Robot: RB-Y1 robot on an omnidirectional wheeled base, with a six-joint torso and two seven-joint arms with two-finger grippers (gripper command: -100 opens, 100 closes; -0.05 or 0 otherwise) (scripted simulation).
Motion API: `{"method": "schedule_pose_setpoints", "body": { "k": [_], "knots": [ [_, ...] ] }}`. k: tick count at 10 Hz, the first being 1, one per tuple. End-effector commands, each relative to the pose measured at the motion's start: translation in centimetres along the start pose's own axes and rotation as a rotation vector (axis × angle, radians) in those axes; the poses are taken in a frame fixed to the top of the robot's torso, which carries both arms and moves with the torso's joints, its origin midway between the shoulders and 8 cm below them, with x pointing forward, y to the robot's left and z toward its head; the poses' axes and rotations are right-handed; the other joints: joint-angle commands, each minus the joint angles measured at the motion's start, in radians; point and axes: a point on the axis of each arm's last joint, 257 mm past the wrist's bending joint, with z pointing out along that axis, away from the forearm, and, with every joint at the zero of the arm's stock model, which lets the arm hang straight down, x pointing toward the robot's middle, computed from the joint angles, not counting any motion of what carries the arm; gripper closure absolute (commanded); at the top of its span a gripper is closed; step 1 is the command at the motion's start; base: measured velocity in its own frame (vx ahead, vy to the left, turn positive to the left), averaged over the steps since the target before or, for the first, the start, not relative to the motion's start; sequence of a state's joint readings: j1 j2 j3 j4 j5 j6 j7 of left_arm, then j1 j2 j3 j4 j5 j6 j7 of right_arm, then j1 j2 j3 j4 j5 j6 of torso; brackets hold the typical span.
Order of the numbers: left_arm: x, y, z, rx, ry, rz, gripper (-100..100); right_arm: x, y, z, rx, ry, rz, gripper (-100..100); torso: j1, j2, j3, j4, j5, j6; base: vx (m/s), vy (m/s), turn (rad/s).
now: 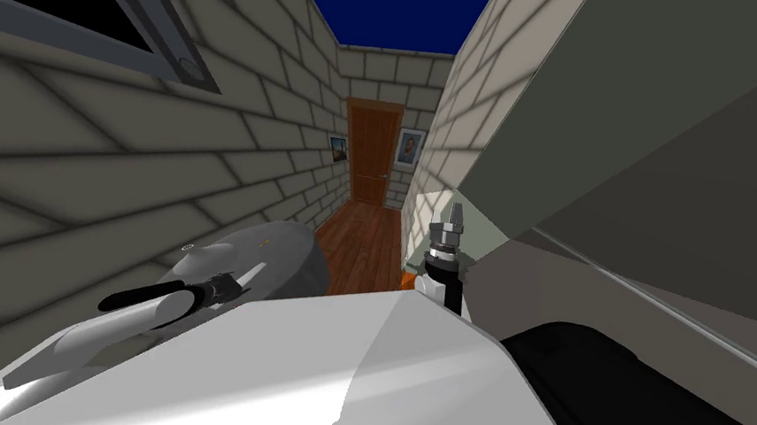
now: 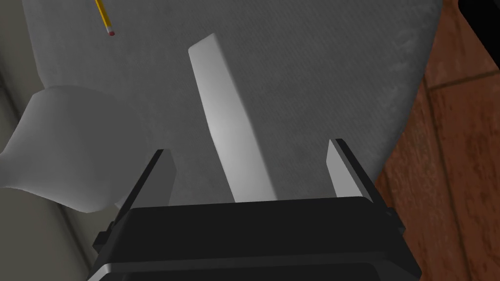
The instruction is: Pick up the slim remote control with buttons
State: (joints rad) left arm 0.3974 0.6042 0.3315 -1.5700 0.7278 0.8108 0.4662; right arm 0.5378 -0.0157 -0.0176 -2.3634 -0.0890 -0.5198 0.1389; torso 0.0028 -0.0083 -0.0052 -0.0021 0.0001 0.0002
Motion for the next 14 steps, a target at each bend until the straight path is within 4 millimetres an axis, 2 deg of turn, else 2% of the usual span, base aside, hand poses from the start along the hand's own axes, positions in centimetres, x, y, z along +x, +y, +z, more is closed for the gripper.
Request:
{"method": "schedule_pose_setpoints", "body": {
  "k": [1, 2, 4, 5, 7, 8, 11, 14],
  "knots": [
    [-2.6, 0.9, 0.1, -0.047, -0.05, -0.052, -100, 0.0, 0.0, 0.0, 0.0, 0.0, 0.0, 0, 0.0, 0.0, 0.0, 0.0, 0.0, 0.0, 0.096, 0.021, -0.085],
    [-2.8, 1.0, 0.2, -0.049, -0.053, -0.054, -100, 0.0, 0.0, 0.0, 0.0, 0.0, 0.0, 0, 0.0, 0.0, 0.0, 0.0, 0.0, 0.0, 0.083, 0.02, -0.06],
    [-6.4, 2.2, -0.3, -0.111, -0.127, -0.146, -100, 0.0, 0.0, 0.0, 0.0, 0.0, 0.0, 0, 0.0, 0.0, 0.0, 0.0, 0.0, 0.0, 0.122, 0.035, -0.155],
    [-6.9, 2.7, -0.3, -0.126, -0.139, -0.151, -100, 0.0, 0.0, 0.0, 0.0, 0.0, 0.0, 0, 0.002, -0.002, -0.001, 0.0, 0.0, 0.0, 0.111, 0.039, -0.062],
    [-10.1, 4.1, -1.0, -0.185, -0.207, -0.245, -100, 0.0, 0.0, 0.0, 0.0, 0.0, 0.0, 0, 0.001, 0.0, 0.0, 0.0, 0.0, 0.0, 0.102, 0.043, -0.121],
    [-10.4, 4.5, -1.0, -0.198, -0.216, -0.249, -100, 0.0, 0.0, 0.0, 0.0, 0.0, 0.0, 0, 0.002, -0.001, 0.0, 0.0, 0.0, 0.0, 0.083, 0.041, -0.08],
    [-14.5, 7.2, -2.4, -0.286, -0.31, -0.382, -100, 0.0, 0.0, 0.0, 0.0, 0.0, 0.0, 0, 0.002, 0.001, 0.001, 0.0, 0.0, 0.0, 0.084, 0.052, -0.134],
    [-16.4, 9.1, -3.4, -0.344, -0.364, -0.456, -100, 0.0, 0.0, 0.0, 0.0, 0.0, 0.0, 0, 0.001, 0.002, 0.001, 0.0, 0.0, 0.0, 0.064, 0.046, -0.084]
  ]
}}
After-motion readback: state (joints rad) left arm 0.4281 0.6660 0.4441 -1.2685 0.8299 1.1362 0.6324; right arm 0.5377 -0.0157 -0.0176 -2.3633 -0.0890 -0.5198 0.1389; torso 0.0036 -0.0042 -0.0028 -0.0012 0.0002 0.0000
